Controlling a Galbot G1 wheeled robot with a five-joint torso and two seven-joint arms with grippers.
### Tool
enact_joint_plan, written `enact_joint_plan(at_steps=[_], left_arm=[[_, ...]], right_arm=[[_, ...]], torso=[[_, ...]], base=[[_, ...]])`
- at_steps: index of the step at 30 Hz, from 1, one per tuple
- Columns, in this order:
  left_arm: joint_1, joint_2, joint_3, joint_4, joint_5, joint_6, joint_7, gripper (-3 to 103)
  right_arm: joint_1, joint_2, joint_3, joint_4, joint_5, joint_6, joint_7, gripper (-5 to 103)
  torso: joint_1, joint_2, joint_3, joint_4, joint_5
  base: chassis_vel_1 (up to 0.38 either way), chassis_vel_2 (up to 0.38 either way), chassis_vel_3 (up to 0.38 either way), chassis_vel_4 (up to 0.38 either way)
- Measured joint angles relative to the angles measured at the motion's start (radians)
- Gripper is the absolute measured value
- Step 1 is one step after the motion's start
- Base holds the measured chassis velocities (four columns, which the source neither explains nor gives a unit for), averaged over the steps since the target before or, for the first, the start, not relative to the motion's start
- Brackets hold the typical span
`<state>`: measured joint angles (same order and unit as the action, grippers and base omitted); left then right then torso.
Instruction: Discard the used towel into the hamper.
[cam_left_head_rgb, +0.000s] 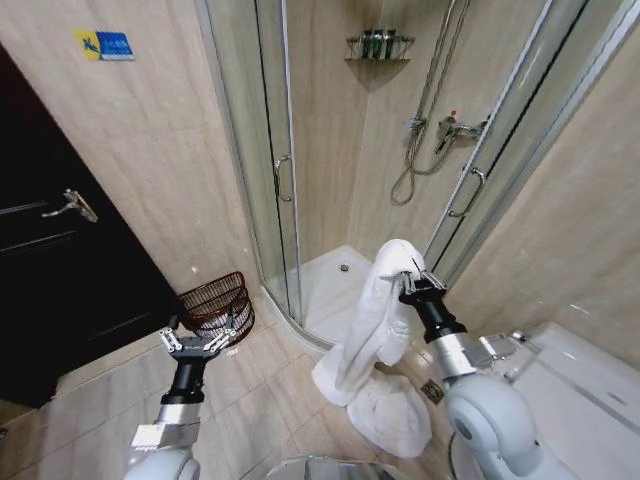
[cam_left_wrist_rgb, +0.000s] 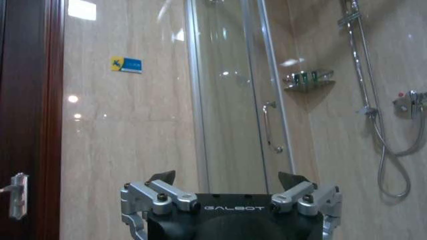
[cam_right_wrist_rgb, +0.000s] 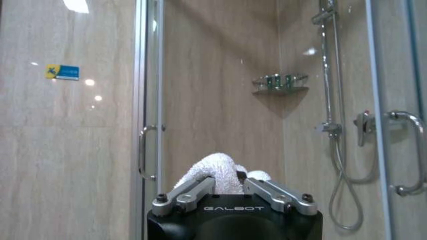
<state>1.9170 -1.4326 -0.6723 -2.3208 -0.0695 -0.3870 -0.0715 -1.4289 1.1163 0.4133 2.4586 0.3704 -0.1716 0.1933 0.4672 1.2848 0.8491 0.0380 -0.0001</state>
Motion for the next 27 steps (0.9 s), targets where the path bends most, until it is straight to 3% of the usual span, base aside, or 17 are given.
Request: enact_joint_plan(at_steps=[27], left_arm=[[0.011, -0.004, 0.002, 0.044, 0.000, -0.036, 0.003, 100]], right_arm=[[0.010, -0.007, -0.003, -0.021, 0.001, 0.007, -0.008, 5]], torso=[[0.000, 0.000, 0.000, -0.0003, 0.0001]], base=[[0.043, 0.050, 0.044, 0.045]])
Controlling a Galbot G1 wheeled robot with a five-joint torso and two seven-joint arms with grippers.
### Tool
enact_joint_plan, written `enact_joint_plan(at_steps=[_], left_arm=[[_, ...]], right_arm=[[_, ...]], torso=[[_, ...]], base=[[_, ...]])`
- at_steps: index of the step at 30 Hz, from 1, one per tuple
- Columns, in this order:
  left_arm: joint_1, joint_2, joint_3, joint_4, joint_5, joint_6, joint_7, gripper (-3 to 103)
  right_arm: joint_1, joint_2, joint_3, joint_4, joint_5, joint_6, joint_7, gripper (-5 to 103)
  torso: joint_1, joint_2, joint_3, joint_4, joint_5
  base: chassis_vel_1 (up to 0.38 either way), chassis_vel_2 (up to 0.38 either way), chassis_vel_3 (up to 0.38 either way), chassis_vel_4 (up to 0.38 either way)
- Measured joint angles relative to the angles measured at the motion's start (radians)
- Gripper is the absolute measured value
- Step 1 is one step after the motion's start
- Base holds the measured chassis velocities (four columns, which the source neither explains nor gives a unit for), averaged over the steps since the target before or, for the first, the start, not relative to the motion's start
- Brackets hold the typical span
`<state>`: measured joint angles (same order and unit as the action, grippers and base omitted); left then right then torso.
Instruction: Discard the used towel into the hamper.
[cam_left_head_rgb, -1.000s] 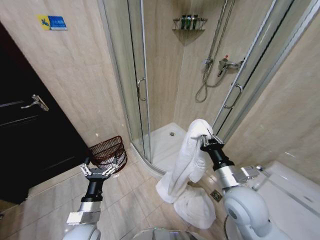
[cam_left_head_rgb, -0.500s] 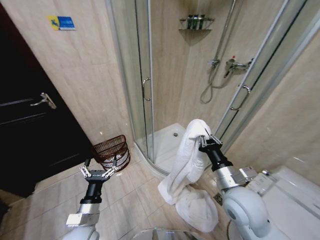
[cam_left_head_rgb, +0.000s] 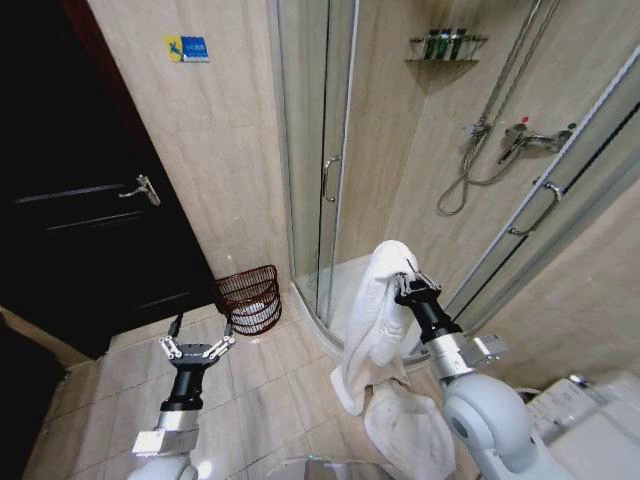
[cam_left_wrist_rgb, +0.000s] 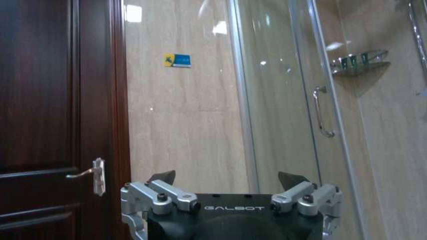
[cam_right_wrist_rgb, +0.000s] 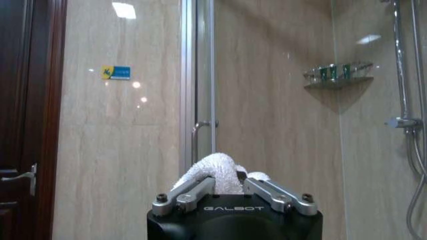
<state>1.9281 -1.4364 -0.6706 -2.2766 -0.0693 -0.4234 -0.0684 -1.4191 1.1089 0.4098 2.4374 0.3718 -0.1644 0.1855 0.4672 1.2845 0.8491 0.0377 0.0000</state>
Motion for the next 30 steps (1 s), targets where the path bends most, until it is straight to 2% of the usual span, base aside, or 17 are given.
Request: enact_joint_plan(at_steps=[30], left_arm=[[0.014, -0.012, 0.045, -0.016, 0.039, 0.010, 0.001, 100]], right_arm=[[0.001, -0.001, -0.022, -0.017, -0.008, 0.016, -0.011, 5]], torso=[[0.000, 0.000, 0.000, 0.0003, -0.0001]], base=[[0.046, 0.044, -0.045, -0.037]])
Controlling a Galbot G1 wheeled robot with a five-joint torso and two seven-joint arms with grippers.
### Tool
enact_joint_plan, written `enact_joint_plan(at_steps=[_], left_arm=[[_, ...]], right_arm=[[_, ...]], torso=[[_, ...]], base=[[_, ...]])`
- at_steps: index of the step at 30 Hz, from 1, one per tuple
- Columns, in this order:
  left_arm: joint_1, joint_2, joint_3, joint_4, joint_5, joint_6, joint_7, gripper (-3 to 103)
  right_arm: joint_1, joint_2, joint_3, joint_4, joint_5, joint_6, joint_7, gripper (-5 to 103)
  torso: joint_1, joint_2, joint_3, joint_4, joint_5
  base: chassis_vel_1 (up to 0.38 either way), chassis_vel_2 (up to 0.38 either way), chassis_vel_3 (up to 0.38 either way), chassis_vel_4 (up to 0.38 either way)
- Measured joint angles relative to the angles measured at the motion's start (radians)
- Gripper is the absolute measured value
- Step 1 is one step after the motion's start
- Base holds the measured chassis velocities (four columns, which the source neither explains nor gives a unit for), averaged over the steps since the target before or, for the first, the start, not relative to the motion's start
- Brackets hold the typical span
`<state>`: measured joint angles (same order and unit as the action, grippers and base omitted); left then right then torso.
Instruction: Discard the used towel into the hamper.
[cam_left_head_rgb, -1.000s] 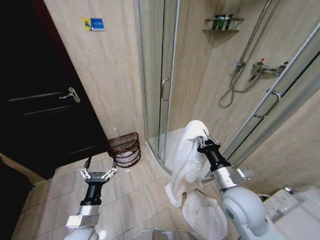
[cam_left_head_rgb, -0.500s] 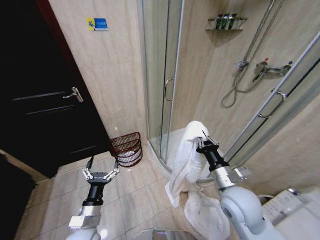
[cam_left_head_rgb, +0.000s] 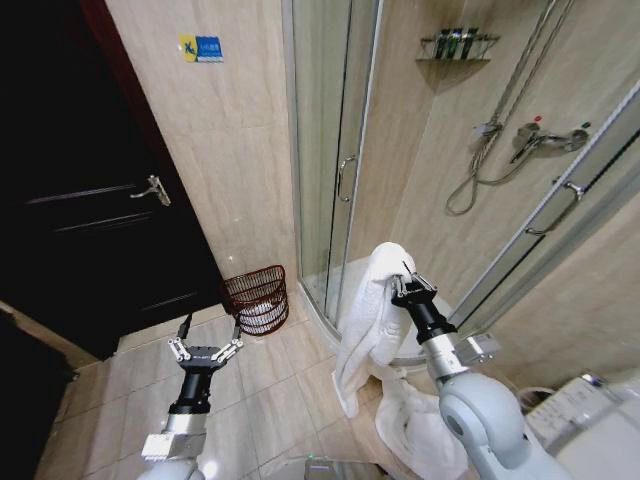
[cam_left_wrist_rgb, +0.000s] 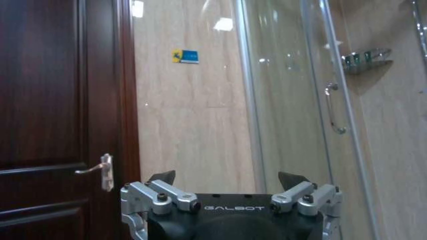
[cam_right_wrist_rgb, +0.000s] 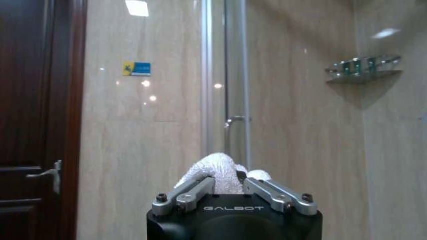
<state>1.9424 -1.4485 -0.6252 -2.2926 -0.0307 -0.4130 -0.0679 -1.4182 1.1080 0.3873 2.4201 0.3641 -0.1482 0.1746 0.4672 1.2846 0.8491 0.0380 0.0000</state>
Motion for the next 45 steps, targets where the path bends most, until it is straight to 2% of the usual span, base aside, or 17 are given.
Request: enact_joint_plan(at_steps=[29, 33, 45], left_arm=[[-0.008, -0.007, 0.001, 0.004, 0.014, -0.009, -0.004, 100], [-0.011, -0.003, 0.005, 0.004, 0.011, -0.022, -0.008, 100], [-0.012, -0.001, 0.007, 0.004, 0.011, -0.027, -0.007, 100]], right_arm=[[0.036, -0.005, -0.006, -0.022, 0.018, 0.002, -0.004, 5], [0.037, 0.000, -0.006, -0.029, 0.018, 0.002, -0.005, 5], [0.031, 0.013, -0.013, -0.031, 0.008, 0.002, -0.017, 5]], torso=[[0.000, 0.000, 0.000, 0.0004, -0.0003], [0.000, 0.000, 0.000, -0.0003, -0.0002], [0.000, 0.000, 0.000, 0.0000, 0.0000]], base=[[0.120, 0.131, 0.022, 0.007], [0.025, 0.079, -0.010, -0.075], [-0.022, 0.076, 0.016, -0.082]])
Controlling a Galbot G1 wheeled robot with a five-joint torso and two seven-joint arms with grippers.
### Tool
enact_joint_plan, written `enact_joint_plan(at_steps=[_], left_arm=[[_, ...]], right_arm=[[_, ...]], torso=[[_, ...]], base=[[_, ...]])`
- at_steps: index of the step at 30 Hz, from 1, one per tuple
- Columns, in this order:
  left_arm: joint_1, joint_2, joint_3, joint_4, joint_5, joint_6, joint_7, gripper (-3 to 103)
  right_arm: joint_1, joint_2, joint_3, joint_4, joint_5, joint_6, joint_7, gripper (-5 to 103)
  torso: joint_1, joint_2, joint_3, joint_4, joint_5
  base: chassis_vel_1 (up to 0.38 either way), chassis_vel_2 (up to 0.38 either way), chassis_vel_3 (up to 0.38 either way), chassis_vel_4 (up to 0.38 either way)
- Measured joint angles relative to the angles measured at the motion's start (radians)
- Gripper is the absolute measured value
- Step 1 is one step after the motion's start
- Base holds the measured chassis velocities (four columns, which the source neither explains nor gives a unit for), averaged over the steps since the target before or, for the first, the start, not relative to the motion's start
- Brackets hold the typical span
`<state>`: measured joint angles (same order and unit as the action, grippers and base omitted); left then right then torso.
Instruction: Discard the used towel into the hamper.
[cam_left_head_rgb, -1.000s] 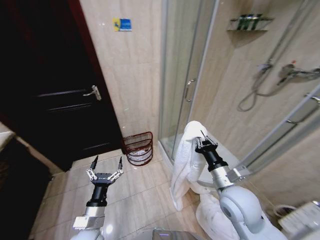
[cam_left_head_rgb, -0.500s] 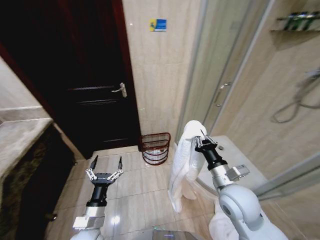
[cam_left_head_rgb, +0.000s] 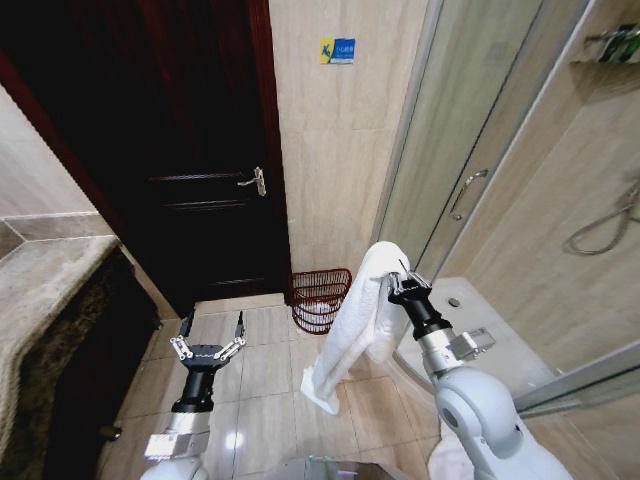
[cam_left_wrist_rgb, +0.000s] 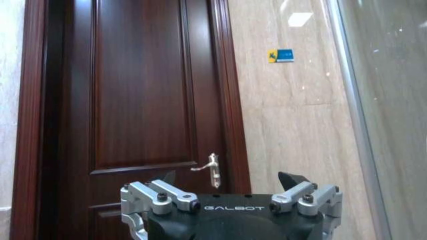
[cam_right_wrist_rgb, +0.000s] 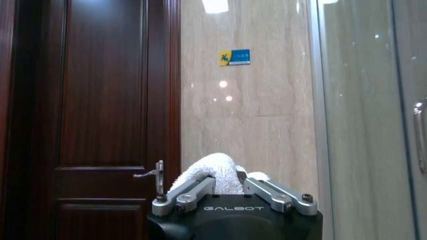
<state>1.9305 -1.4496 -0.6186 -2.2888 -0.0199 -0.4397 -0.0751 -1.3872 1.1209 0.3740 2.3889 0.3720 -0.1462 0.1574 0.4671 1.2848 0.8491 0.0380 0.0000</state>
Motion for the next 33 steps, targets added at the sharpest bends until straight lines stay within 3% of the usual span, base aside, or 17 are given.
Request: enact_joint_plan(at_steps=[23, 33], left_arm=[[-0.007, 0.008, -0.002, -0.002, -0.007, 0.016, -0.002, 100], [-0.032, 0.001, 0.022, -0.004, 0.001, 0.053, -0.008, 100]], right_arm=[[-0.026, 0.029, -0.001, -0.001, -0.035, 0.024, -0.012, 5], [-0.016, 0.022, 0.013, 0.004, -0.012, 0.035, 0.006, 5]], torso=[[0.001, 0.001, 0.001, 0.0001, 0.0001], [0.026, 0.057, 0.031, -0.0002, 0.0000]], base=[[-0.052, 0.117, 0.050, -0.123], [0.000, 0.000, 0.000, 0.000]])
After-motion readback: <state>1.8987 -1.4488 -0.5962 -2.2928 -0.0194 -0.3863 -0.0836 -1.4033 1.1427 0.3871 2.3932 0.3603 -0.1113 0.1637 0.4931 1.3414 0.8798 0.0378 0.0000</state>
